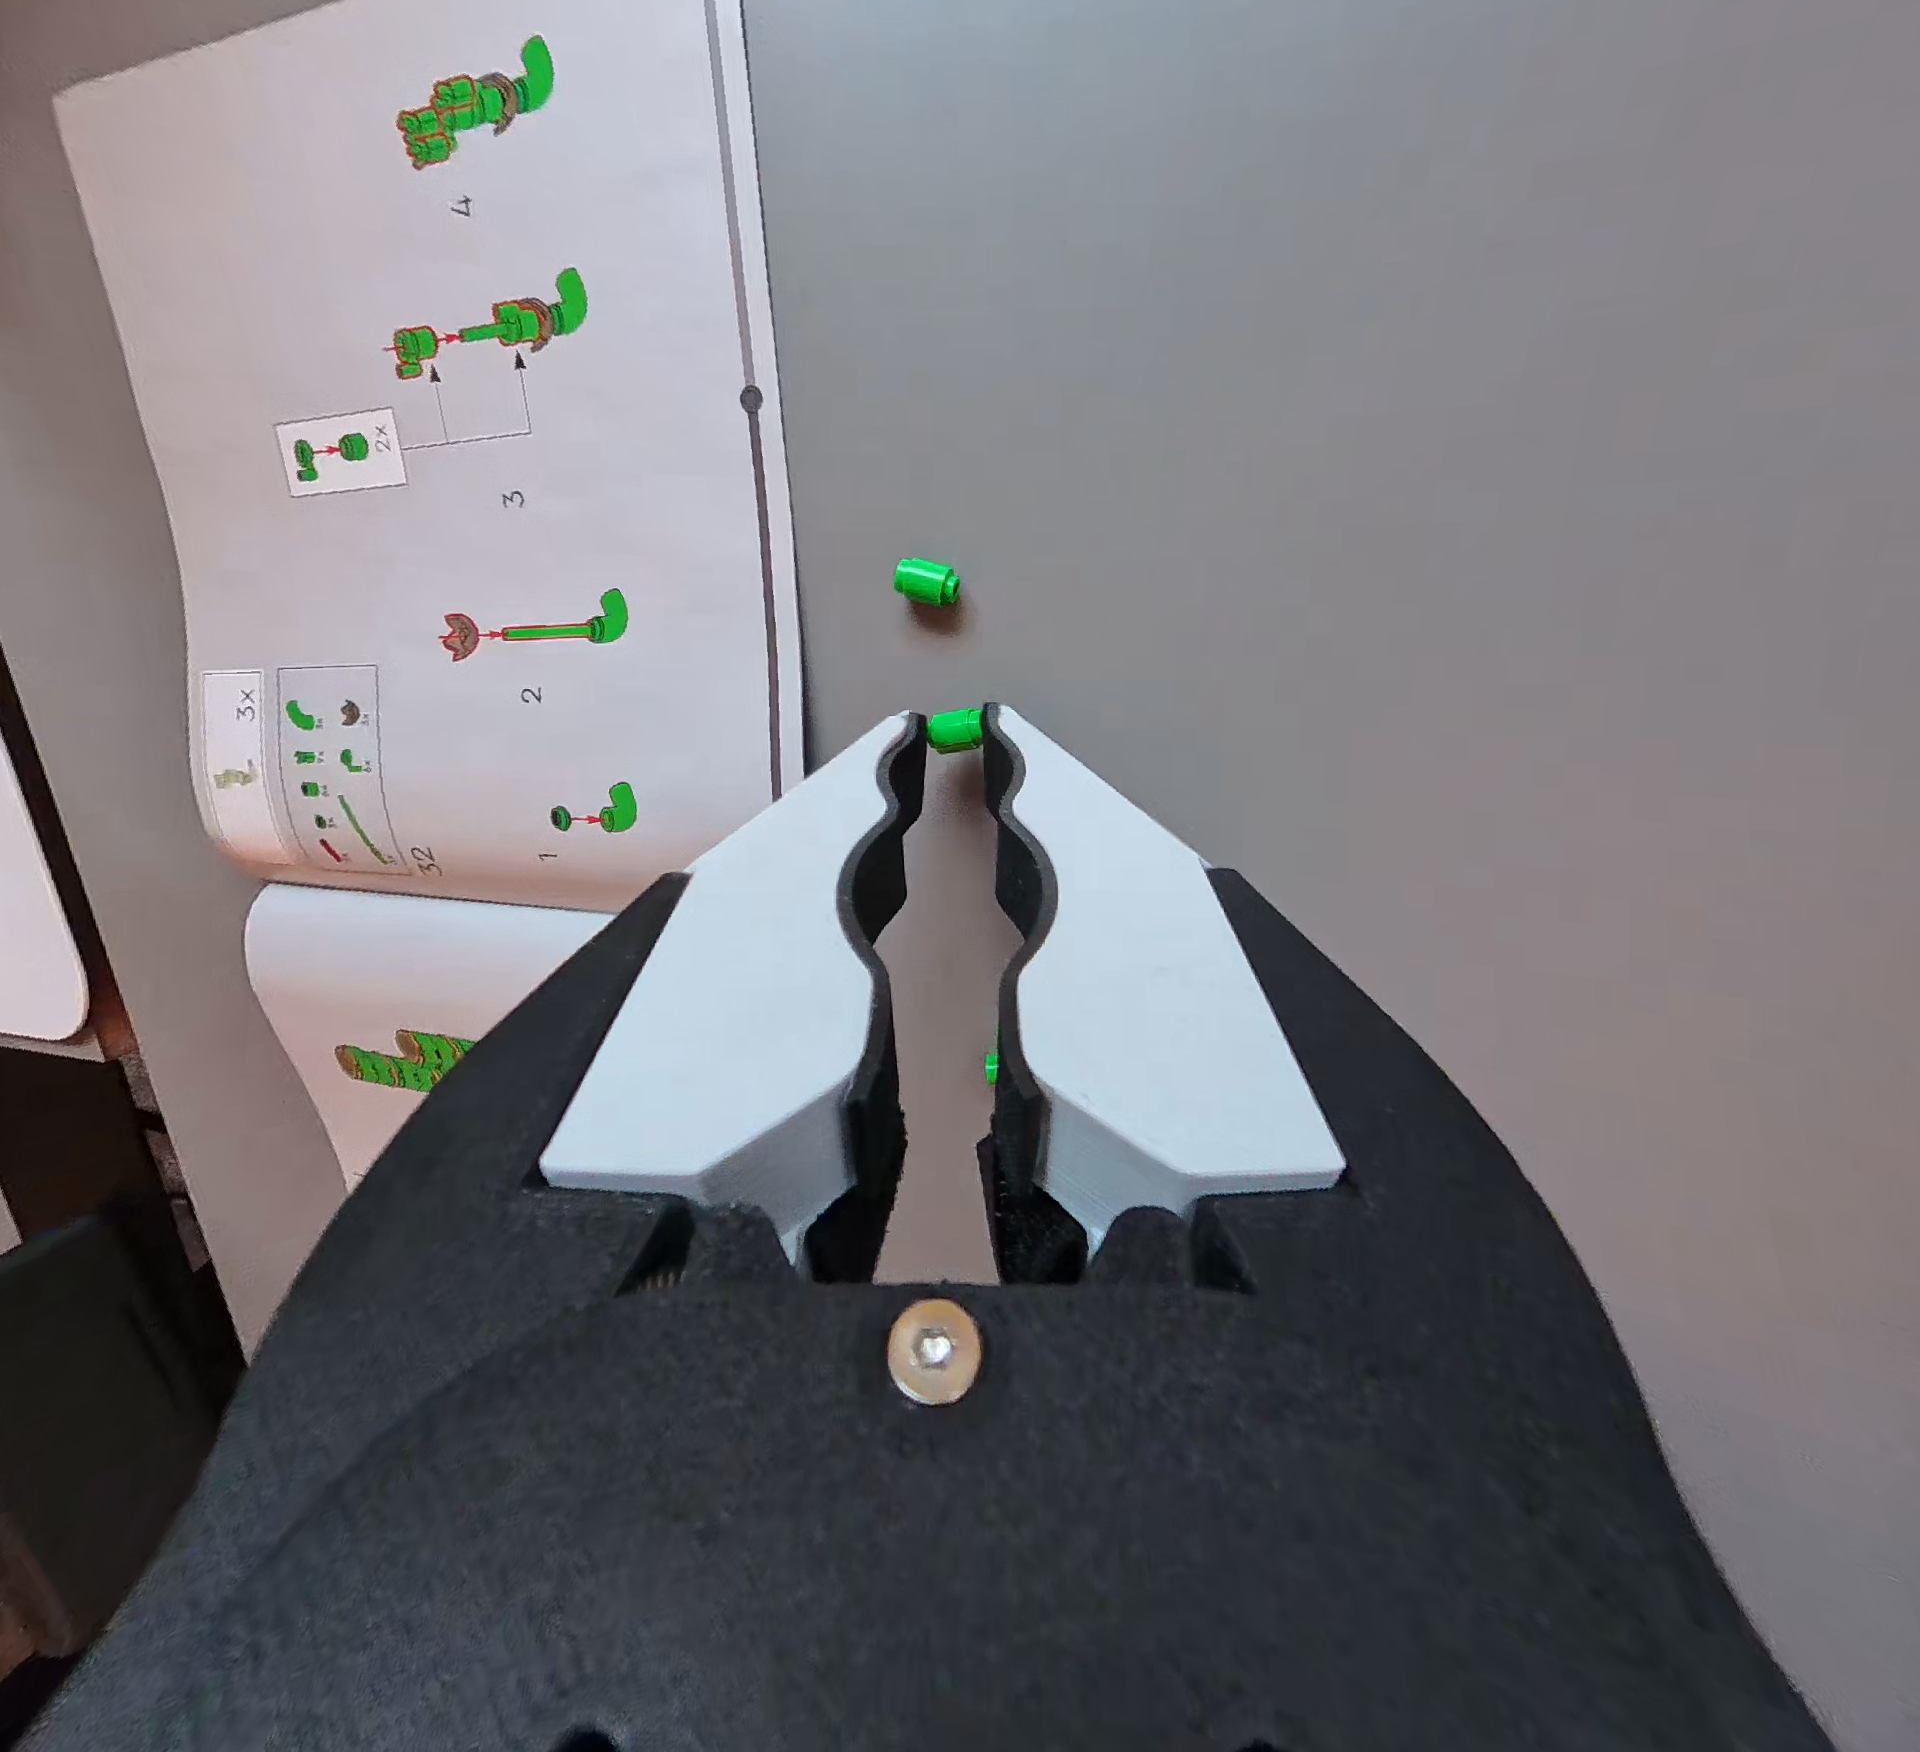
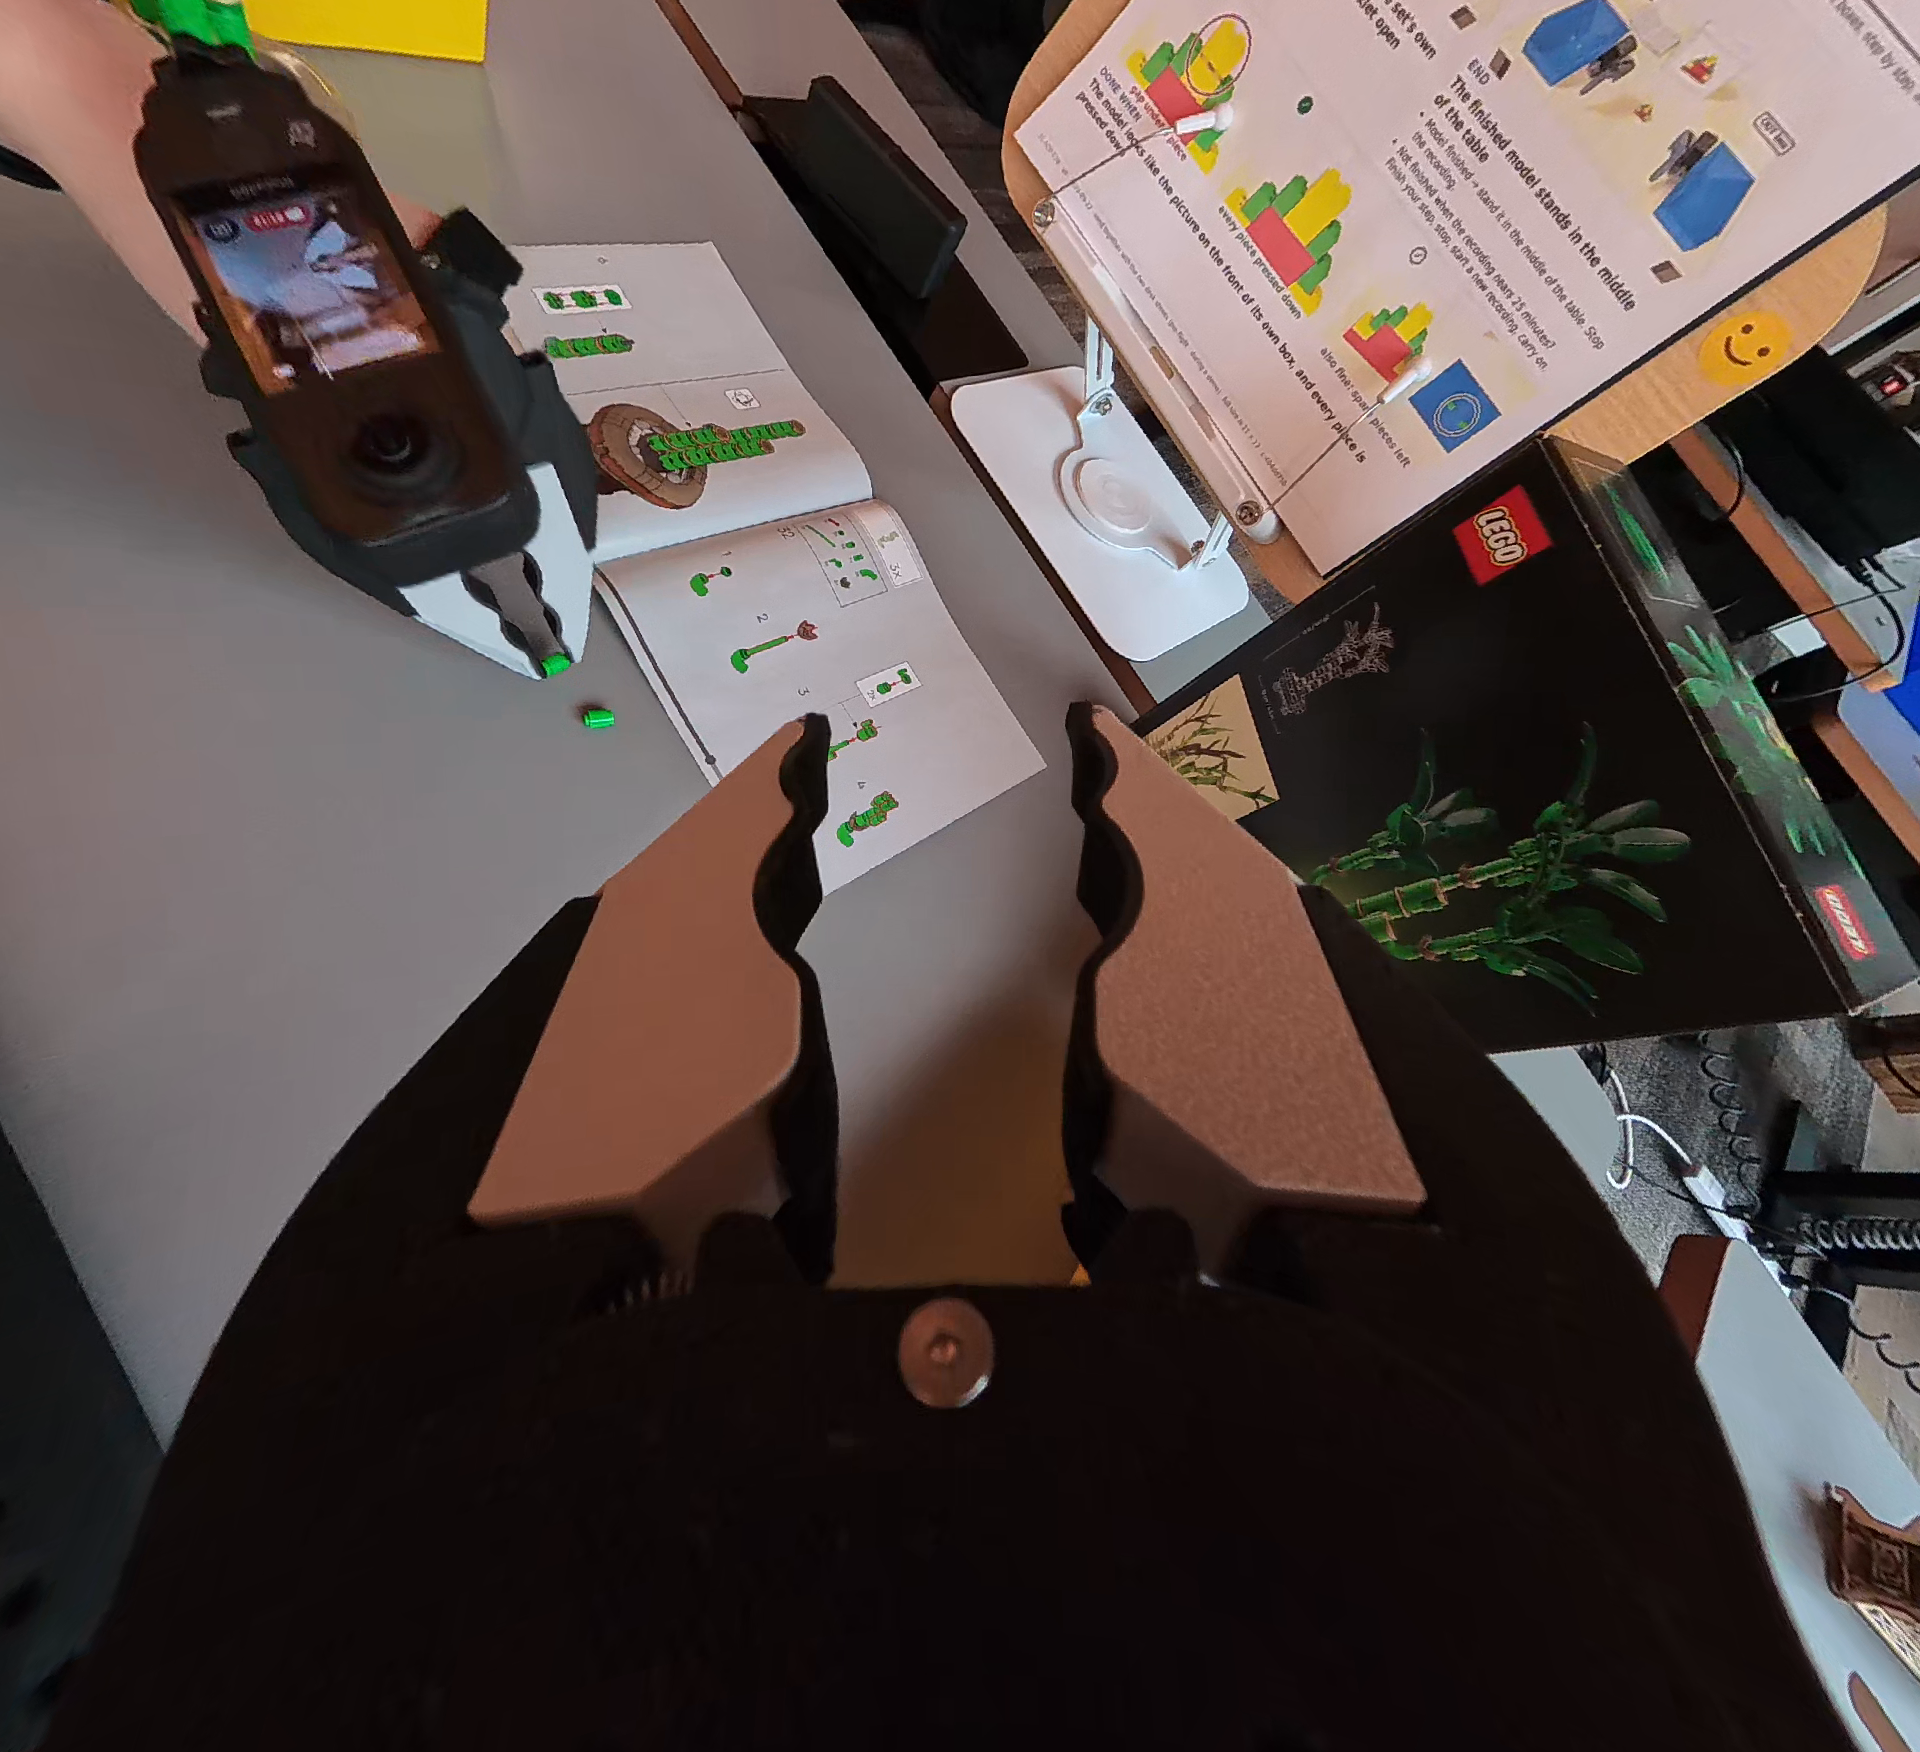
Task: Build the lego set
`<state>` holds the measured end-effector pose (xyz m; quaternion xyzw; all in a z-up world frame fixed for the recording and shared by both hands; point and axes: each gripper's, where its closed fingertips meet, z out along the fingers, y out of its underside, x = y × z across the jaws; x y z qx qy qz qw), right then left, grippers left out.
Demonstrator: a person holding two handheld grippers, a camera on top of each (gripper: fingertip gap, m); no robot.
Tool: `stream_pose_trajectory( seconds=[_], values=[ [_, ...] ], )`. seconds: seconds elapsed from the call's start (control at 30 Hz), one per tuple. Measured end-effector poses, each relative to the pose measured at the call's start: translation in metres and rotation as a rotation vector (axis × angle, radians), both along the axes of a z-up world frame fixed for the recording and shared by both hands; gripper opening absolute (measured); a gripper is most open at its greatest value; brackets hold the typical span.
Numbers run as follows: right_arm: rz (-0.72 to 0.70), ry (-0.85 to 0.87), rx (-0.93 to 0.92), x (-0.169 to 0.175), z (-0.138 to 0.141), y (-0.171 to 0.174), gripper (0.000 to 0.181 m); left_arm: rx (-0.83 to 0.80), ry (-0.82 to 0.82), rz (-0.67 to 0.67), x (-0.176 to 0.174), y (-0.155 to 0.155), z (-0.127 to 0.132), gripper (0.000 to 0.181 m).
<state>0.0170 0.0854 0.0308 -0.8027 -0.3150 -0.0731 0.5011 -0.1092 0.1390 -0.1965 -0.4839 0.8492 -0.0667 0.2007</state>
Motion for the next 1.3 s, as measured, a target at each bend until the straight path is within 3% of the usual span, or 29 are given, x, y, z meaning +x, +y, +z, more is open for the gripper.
stream_pose_trajectory(
  seconds=[0.2, 0.27, 0.33, 0.47, 0.53, 0.6, 0.7, 0.8, 0.93, 1.13, 1.3],
  values=[
    [0.009, -0.005, -0.008, -0.002, -0.002, 0.001, 0.047, -0.002, 0.017, 0.001, -0.002, 0.000, -0.005, 0.013],
    [0.018, -0.006, -0.014, -0.004, -0.004, 0.001, 0.047, 0.031, -0.014, 0.012, -0.003, 0.005, 0.015, 0.029],
    [0.016, -0.006, -0.027, -0.004, -0.007, 0.003, 0.047, 0.049, -0.123, 0.020, -0.003, 0.007, 0.064, 0.034],
    [0.001, -0.017, -0.048, -0.001, -0.013, 0.006, 0.047, 0.065, -0.453, 0.116, -0.032, 0.021, 0.205, 0.034],
    [0.001, -0.016, -0.047, -0.002, -0.013, 0.005, 0.047, 0.180, -0.594, 0.218, -0.073, 0.052, 0.272, 0.034],
    [-0.003, -0.019, -0.042, -0.002, -0.011, 0.005, 0.047, 0.290, -0.669, 0.361, -0.130, 0.091, 0.320, 0.034],
    [0.001, -0.016, -0.035, -0.004, -0.009, 0.005, 0.046, 0.342, -0.682, 0.593, -0.223, 0.141, 0.348, 0.031],
    [0.012, -0.012, -0.047, -0.008, -0.012, 0.008, 0.046, 0.374, -0.632, 0.785, -0.307, 0.176, 0.335, 0.029],
    [0.004, -0.035, -0.100, -0.010, -0.027, 0.016, 0.047, 0.293, -0.433, 0.926, -0.383, 0.195, 0.260, 0.026],
    [0.004, -0.047, -0.142, -0.015, -0.040, 0.019, 0.047, 0.148, -0.124, 1.054, -0.452, 0.209, 0.131, 0.023],
    [-0.012, -0.037, -0.153, -0.011, -0.043, 0.020, 0.047, -0.052, 0.056, 1.181, -0.475, 0.201, 0.060, 0.023]
  ],
)
